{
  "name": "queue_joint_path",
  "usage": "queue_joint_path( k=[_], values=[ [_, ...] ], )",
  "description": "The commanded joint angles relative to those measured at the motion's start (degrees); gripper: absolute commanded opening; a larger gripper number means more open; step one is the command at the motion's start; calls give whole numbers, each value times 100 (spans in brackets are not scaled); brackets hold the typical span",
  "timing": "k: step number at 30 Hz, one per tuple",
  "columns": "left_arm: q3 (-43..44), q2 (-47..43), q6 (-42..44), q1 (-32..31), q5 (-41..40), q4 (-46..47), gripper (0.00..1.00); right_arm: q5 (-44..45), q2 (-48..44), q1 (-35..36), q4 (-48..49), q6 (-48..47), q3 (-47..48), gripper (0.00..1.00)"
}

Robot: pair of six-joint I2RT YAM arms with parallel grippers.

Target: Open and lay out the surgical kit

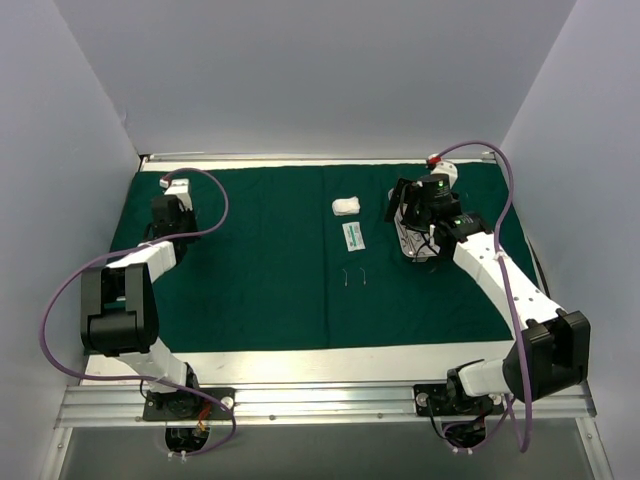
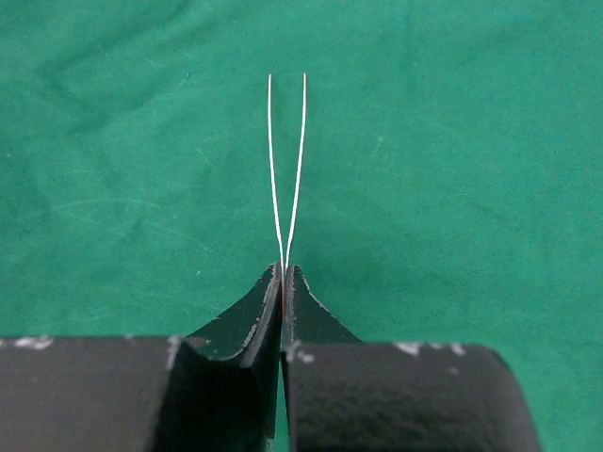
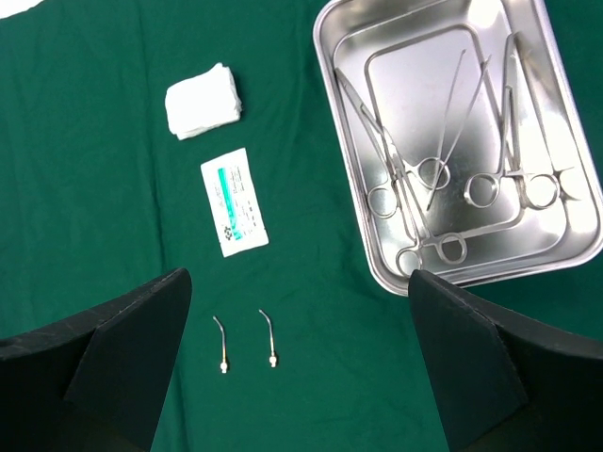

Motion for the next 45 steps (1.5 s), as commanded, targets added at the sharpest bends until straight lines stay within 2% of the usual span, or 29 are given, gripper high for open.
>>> queue_joint_path(
  k=[1, 22, 26, 27, 30, 32, 33, 40, 45],
  values=[
    [270, 67, 67, 61, 125, 21, 9, -110, 66, -56, 127, -58, -44, 95],
    [288, 278, 278, 166, 143, -163, 22, -277, 101, -91, 180, -84, -185, 94],
    [314, 208, 155, 175, 222, -251, 34, -251, 110, -108, 154, -84, -194, 94],
    [323, 181, 154, 175, 222, -269, 44, -216, 110, -117, 145, -84, -185, 94],
    [375, -116, -240, 166, 213, -444, 59, -67, 145, -178, 92, -58, -141, 94],
    [472, -310, -355, 166, 152, -655, 66, -40, 207, -292, 49, -5, -106, 94],
    [507, -546, -468, 157, 117, -725, 73, -23, 294, -336, 22, 30, -80, 94],
    [964, -1602, -1172, 157, -595, -2296, 100, 197, 1076, -793, -250, 364, 342, 85],
    [754, -2304, -1541, 17, -867, -2817, 95, 285, 1848, -1092, -338, 531, 755, 75]
  ],
)
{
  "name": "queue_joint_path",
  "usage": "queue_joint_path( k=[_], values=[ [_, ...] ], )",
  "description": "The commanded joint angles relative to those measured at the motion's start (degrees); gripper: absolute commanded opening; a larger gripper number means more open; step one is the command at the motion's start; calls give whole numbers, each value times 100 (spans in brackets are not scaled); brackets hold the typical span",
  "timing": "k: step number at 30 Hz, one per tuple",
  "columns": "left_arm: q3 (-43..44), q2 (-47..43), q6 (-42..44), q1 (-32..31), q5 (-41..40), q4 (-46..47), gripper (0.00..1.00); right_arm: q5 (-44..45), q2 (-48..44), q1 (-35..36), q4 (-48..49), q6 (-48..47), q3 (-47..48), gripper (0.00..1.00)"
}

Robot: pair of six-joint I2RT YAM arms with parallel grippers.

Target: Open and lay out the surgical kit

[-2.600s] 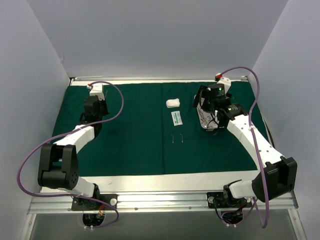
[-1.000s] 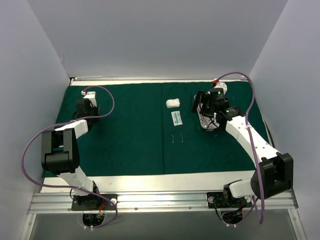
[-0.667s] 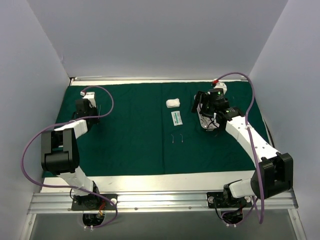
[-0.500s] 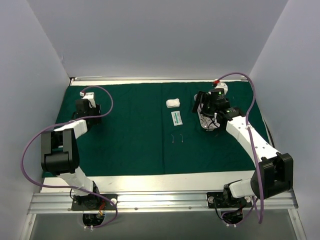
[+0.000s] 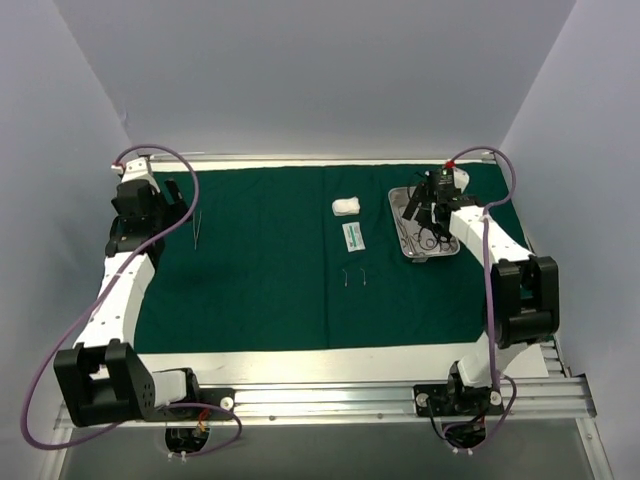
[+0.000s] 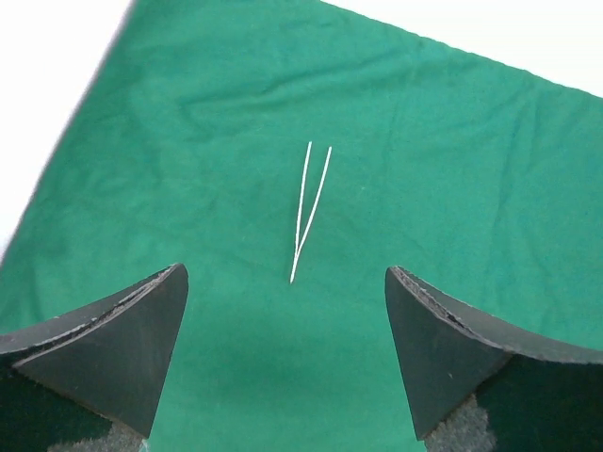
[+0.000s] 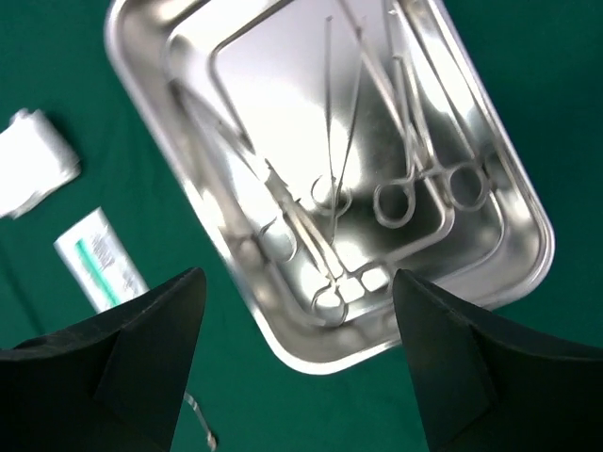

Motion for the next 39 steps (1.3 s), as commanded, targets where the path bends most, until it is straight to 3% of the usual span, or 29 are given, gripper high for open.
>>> queue_joint_path(
  k=[1, 3, 7, 9, 12, 18, 39],
  values=[
    [-135, -385, -410, -149, -498, -769, 94, 239, 396, -174, -216, 223, 494, 73],
    [-346, -691, -332, -507, -709, -927, 94, 370, 938, -358, -260, 310, 793, 65],
    [-418, -816, -59, -1132, -1209, -1034, 95, 450, 1372, -500, -383, 311, 1250, 58],
    [-558, -895, 73, -1309, -1316, -964, 95, 442, 1671, -596, -427, 285, 1435, 50],
    [-682, -922, 135, -1442, -1387, -876, 95, 354, 2067, -667, -585, 232, 1822, 46],
    [-576, -825, 179, -1477, -1352, -858, 95, 178, 2621, -729, -919, 100, 2429, 45],
    [-585, -825, 223, -1591, -1291, -840, 95, 11, 3561, -729, -1279, -225, 3141, 36]
  ],
)
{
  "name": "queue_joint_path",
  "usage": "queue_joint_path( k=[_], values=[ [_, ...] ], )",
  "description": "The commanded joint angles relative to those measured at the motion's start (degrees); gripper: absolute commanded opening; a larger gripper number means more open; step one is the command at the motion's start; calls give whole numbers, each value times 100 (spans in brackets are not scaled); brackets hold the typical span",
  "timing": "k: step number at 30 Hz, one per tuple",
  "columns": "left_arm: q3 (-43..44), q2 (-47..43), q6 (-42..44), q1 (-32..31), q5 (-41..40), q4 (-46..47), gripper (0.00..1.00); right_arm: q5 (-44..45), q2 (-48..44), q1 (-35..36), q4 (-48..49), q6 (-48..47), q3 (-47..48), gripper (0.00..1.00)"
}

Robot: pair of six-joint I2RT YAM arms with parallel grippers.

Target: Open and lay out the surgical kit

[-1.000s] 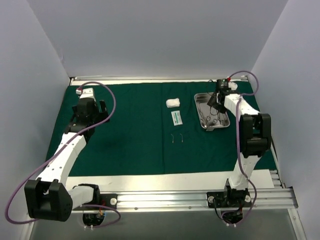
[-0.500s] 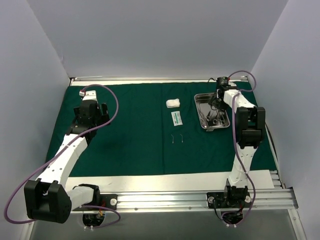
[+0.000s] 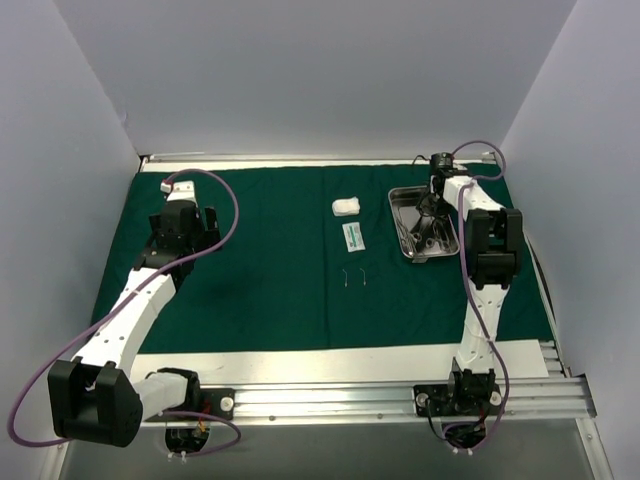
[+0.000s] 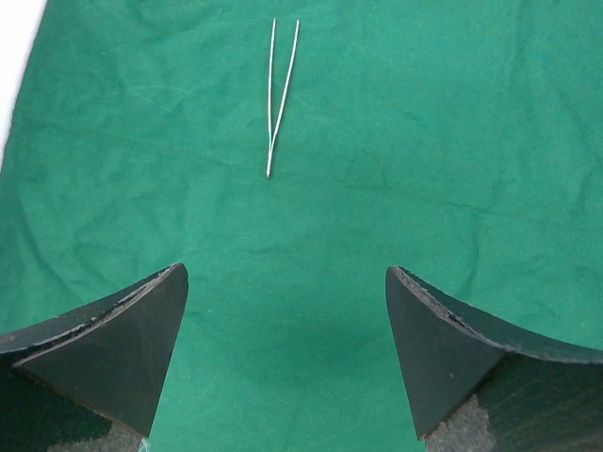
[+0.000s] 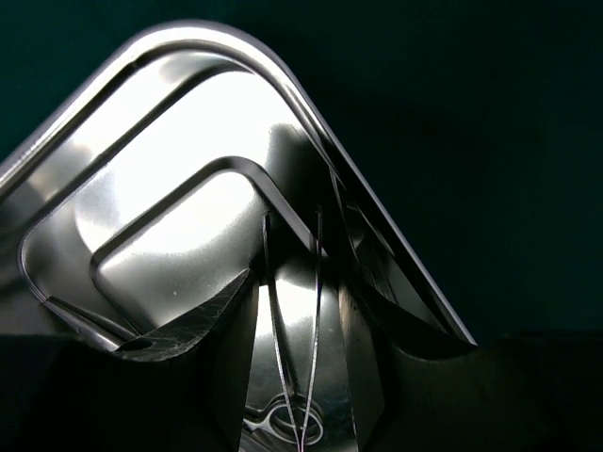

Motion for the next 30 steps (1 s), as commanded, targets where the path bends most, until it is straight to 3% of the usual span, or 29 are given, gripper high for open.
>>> queue_joint_path(
  k=[1, 7, 13, 21, 30],
  values=[
    [104, -93, 85, -44, -18, 84, 95, 57, 233, -3, -501, -133, 241, 35],
    [95, -93, 103, -44, -19, 93, 95, 4, 426, -3, -660, -204, 338, 21],
    [95, -102, 112, -44, 16, 110, 95, 30, 339, -3, -695, -221, 408, 0],
    [112, -233, 147, -202, 201, 172, 95, 66, -258, 6, -695, -151, 575, 0],
    [551, -567, 182, -1089, 351, 111, 98, 22, -1172, 225, -476, -54, 251, 0]
  ],
)
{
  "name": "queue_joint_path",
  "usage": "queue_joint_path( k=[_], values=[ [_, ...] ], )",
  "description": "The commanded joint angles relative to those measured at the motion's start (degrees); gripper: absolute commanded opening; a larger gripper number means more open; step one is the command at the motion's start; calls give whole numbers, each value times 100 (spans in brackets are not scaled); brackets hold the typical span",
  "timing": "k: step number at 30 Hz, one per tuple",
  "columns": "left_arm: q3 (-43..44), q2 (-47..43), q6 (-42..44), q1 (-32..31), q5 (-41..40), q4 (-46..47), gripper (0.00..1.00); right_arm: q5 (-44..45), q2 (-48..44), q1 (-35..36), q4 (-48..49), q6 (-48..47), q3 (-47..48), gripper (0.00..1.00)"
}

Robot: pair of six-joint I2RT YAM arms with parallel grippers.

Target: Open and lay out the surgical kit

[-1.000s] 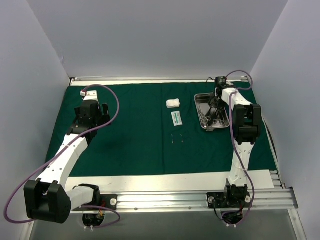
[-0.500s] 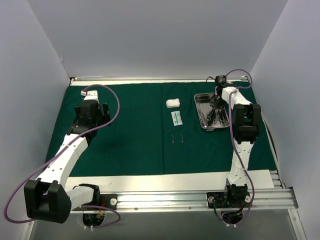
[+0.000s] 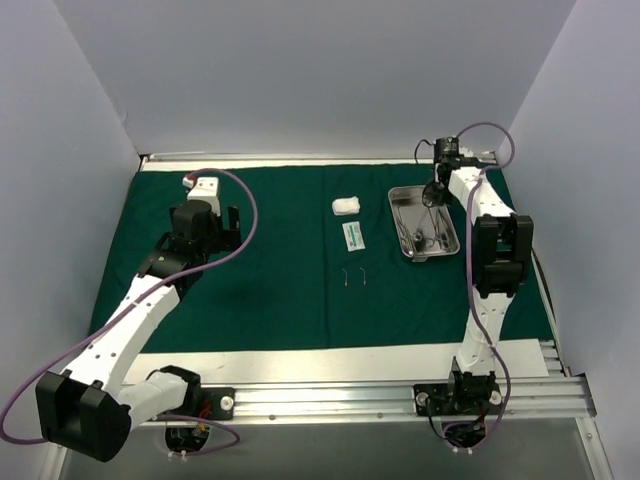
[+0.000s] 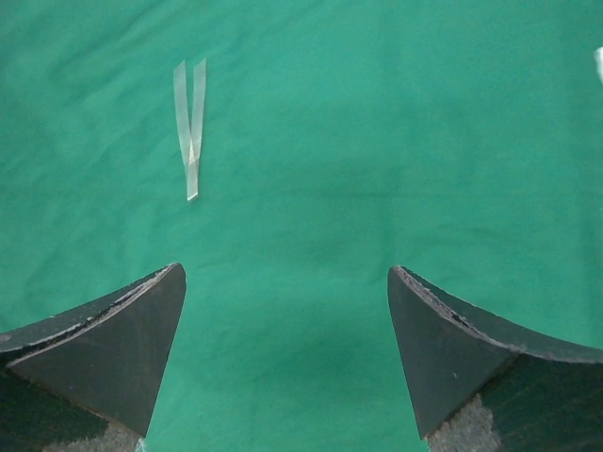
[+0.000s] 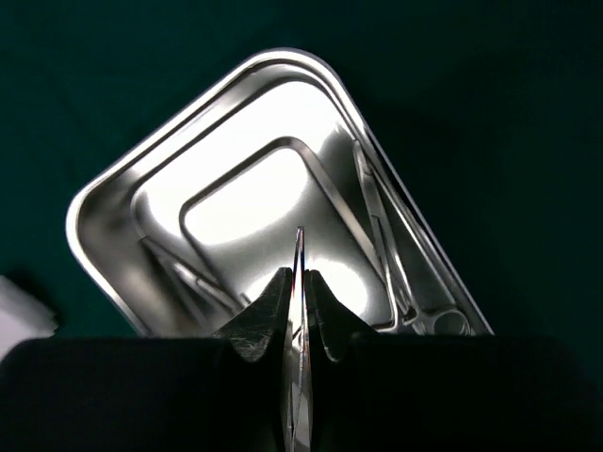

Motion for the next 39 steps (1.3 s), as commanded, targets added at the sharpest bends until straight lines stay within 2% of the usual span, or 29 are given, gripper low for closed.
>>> queue_joint_path(
  k=[1, 7, 10, 16, 19, 27, 31, 39],
  values=[
    [475, -231, 31, -418, 130, 145, 98, 22, -847, 251, 14, 64, -130, 0],
    [791, 5, -302, -1481, 130, 444, 98, 74, -1419, 717, 93, 213, -359, 0],
    [949, 312, -417, -2158, -62, 943, 100, 110, -1691, 1051, 120, 362, -482, 0],
    [1284, 1269, -93, -3361, -555, 1918, 100, 162, -2087, 1596, 15, 643, -605, 0],
    [1468, 1762, 153, -3696, -643, 2445, 98, 206, -2272, 1781, -38, 775, -702, 0],
    [1873, 2774, 452, -4145, -687, 3142, 90, 347, -2579, 2142, -153, 951, -833, 0],
    [2083, 3214, 847, -4295, -845, 3415, 79, 373, -2606, 2265, -153, 995, -877, 0],
    [2365, 3750, 1217, -4392, -1258, 3301, 63, 435, -2668, 2405, -153, 1022, -930, 0]
  ],
)
